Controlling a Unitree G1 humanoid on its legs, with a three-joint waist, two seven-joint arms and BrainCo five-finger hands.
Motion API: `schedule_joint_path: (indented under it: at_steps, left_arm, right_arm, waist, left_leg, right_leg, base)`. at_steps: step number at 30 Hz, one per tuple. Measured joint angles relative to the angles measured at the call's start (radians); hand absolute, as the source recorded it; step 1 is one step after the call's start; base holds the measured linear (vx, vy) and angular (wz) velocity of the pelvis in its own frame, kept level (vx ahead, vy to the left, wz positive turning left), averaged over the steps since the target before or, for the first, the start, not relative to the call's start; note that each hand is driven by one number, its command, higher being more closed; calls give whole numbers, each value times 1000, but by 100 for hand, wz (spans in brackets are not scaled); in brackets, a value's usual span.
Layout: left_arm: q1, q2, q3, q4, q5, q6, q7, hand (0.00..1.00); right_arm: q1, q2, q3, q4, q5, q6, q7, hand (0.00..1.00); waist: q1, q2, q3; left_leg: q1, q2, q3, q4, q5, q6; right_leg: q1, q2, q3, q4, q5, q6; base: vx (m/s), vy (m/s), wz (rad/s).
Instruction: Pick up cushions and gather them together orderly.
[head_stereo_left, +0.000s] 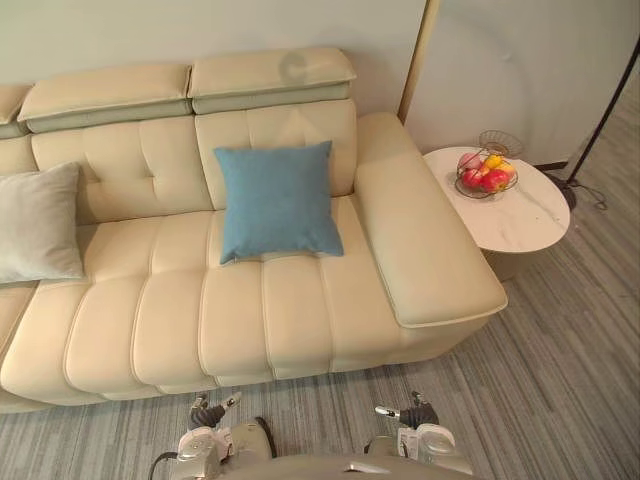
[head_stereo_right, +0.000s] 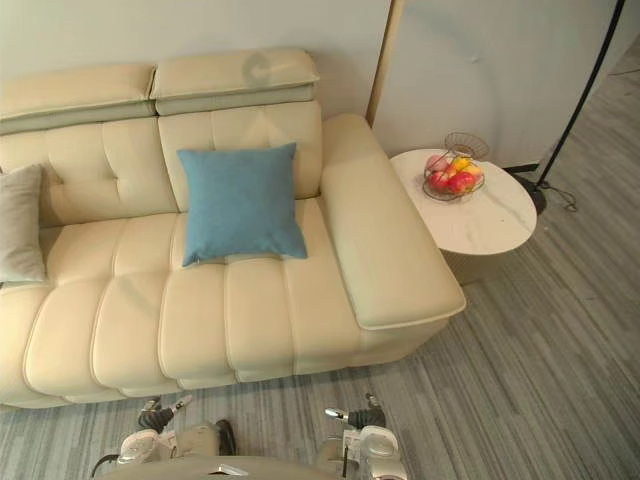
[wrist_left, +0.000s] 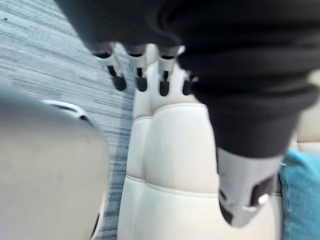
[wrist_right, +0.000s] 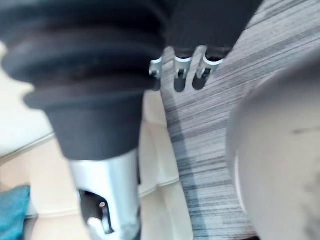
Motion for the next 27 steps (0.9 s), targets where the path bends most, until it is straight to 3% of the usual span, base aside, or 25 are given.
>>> schedule_joint_path:
  at_steps: [1,2,3,5,7,11,15,18,19,27]
  left_arm:
    - [7,24,8,-4,4,0,-1,0]
    - [7,26,12,-8,4,0,-1,0]
    - [13,17,21,-15,4,0,0,0]
    - [21,23,28,13,10,2,-2,0]
    - [20,29,4,22,21,2,-3,0]
    - [16,34,0,59,27,2,-14,0]
    - [14,37,-10,88,27,2,-20,0]
    - [10,40,-14,103,27,2,-23,0]
    - [31,117,2,161,34,3,-35,0]
    - [31,118,2,161,34,3,-35,0]
  right_arm:
    - [24,36,-13,6,0,5,2,0]
    - [22,52,-26,9,0,6,2,0]
    - [22,42,-44,-1,0,6,3,0]
    - [25,46,-70,12,0,11,3,0]
    - [29,40,-86,31,0,7,2,0]
    - [17,15,-136,91,18,9,1,0]
    - [7,-4,-152,129,18,11,1,0]
    - [5,-10,-155,143,18,12,1,0]
    - [-42,-31,-125,204,17,16,1,0]
    - [-42,-31,-123,205,17,16,1,0]
  waist:
    - [-4,-67,-29]
    - [-7,-69,-21]
    - [-3,-35,-15]
    - [-23,-49,-35]
    - [-28,-48,-37]
    - [-26,-37,-48]
    - [-25,-17,-64]
    - [-29,-17,-65]
    - [-34,-46,-34]
    - [-34,-47,-35]
  left_leg:
    - [41,-57,20,-101,14,-10]
    - [30,-58,14,-38,3,4]
    - [40,-44,-16,-17,-25,14]
    - [85,-72,-10,-87,-17,23]
    - [91,-84,-11,-119,-12,20]
    - [139,-114,-55,-217,31,12]
    - [187,-110,-73,-261,56,13]
    - [192,-109,-101,-264,56,13]
    - [291,-125,-121,-399,106,9]
    - [291,-126,-121,-399,106,9]
  right_leg:
    - [4,-34,19,-77,35,-5]
    - [14,-43,14,-87,40,3]
    - [22,-17,13,-91,45,15]
    - [55,-20,31,-146,81,0]
    - [71,-20,39,-187,101,-8]
    - [106,-6,43,-269,134,3]
    - [144,13,36,-294,145,19]
    - [177,16,18,-320,146,17]
    - [221,19,14,-347,136,-2]
    - [221,19,14,-346,136,-2]
  base:
    - [-28,145,-5]
    - [27,147,-19]
    - [16,125,-27]
    - [-16,107,-14]
    - [-30,53,-1]
    - [91,9,-6]
    - [147,-46,-2]
    - [116,-44,10]
    - [32,-10,5]
    - [0,0,0]
